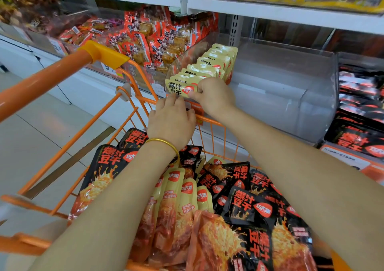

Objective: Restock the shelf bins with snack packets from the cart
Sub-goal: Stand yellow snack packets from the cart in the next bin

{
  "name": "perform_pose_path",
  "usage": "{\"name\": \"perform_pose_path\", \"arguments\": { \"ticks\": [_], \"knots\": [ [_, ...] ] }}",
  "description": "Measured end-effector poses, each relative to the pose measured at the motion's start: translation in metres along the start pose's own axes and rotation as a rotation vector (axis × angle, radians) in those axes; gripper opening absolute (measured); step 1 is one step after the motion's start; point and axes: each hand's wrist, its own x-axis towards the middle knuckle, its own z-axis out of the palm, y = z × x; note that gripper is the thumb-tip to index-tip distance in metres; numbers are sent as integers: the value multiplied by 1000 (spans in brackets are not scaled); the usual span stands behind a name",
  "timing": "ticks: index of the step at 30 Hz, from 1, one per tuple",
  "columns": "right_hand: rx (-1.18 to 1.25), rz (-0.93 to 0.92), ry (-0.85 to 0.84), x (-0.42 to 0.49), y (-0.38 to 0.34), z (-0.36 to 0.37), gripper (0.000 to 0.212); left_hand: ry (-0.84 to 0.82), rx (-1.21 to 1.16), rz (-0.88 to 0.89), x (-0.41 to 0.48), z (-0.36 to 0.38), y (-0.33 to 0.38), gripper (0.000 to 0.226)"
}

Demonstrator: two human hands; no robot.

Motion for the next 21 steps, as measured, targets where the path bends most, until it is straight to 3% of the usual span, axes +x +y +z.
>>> {"name": "perform_pose_path", "arguments": {
  "ticks": [4,6,8,10,12,17,19,21],
  "knots": [
    [23,-79,201,-35,3,-21,15,94,7,10,-4,0,3,38],
    [92,-131,211,-63,5,-34,9,164,-14,32,-5,-2,7,34],
    [113,-167,-26,-91,13,-35,7,225,-55,84,-5,-4,10,34],
    [39,-184,-424,-116,21,-22,26,288,-74,148,-6,-6,13,38],
    [-52,-214,-690,-132,27,-2,45,310,-74,189,-9,-5,14,38],
    [43,-179,-771,-140,25,5,40,310,-118,245,-10,-3,14,26],
    [299,-14,-832,-137,29,-5,23,320,-157,271,-9,-3,14,26],
    [604,174,-841,-134,36,-21,20,327,-216,300,-9,-3,14,26]
  ]
}}
